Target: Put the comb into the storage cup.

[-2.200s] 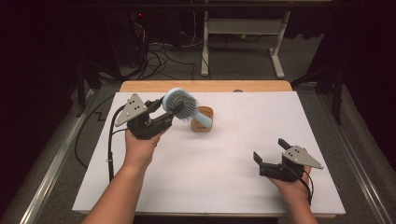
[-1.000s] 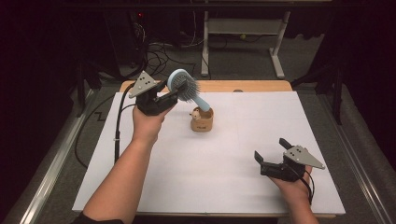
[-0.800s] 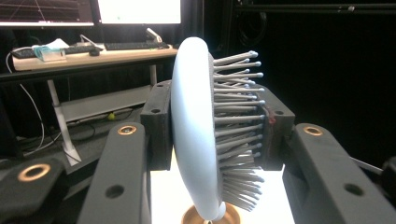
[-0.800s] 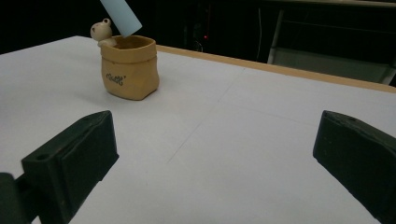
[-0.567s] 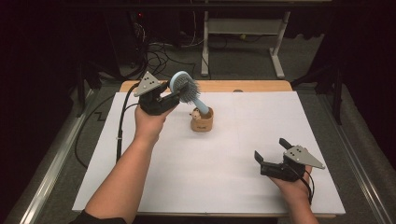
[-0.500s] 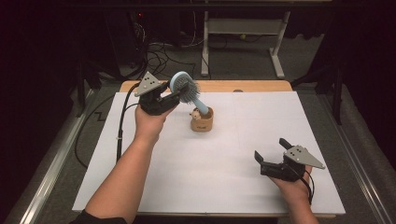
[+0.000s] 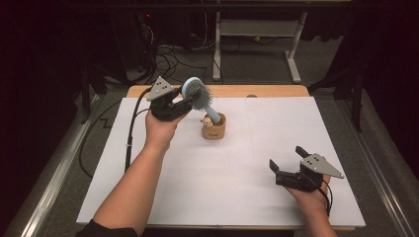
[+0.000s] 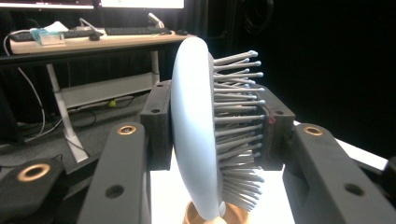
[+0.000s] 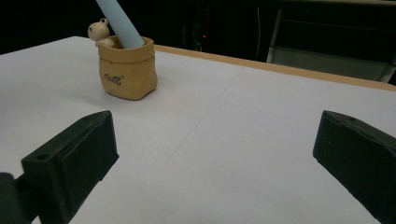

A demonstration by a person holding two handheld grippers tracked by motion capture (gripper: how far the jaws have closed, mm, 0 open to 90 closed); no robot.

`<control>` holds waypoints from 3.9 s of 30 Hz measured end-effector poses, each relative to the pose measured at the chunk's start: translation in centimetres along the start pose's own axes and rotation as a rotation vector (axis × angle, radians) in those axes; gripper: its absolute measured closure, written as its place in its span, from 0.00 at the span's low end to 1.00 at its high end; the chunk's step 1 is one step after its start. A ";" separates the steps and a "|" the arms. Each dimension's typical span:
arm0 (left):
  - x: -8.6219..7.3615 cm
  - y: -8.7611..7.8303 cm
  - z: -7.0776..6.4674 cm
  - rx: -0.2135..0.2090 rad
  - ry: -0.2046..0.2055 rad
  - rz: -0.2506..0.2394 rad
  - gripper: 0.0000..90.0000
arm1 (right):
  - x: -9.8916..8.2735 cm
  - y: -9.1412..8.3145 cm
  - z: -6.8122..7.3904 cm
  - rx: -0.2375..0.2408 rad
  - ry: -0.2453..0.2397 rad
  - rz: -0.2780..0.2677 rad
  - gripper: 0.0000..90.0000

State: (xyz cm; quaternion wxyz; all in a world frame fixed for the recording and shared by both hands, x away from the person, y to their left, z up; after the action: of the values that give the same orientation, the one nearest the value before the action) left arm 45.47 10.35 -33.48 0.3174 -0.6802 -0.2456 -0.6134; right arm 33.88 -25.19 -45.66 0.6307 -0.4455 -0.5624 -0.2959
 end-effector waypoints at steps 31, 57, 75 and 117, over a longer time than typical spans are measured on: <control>0.6 0.3 -0.7 -0.010 0.004 0.014 0.63 | 0.0 0.0 -0.1 0.001 0.011 0.001 0.00; -1.2 1.9 -0.5 -0.003 0.005 0.059 0.63 | 0.0 -0.1 -0.1 0.000 0.013 -0.009 0.00; -2.6 2.7 0.0 -0.003 -0.024 0.050 0.63 | 0.0 -0.2 -0.2 -0.001 0.019 -0.011 0.00; -3.0 3.1 -0.4 -0.002 0.000 0.067 0.61 | 0.0 -0.2 -0.1 -0.001 0.018 -0.008 0.00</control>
State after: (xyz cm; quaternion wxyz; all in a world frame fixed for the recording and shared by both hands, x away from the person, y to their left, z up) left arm 47.07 8.06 -36.80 0.3373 -0.6883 -0.2219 -0.6027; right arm 33.80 -25.39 -45.60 0.6342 -0.4407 -0.5586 -0.3026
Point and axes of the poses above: each handheld gripper's, and its own axes: y roughly forward along the jaws, x roughly out of its top, z roughly to its left, the point moved 4 cm from there along y, roughly forward along the jaws, and after that the axes turned 3 degrees about -z, right-handed, at the moved point
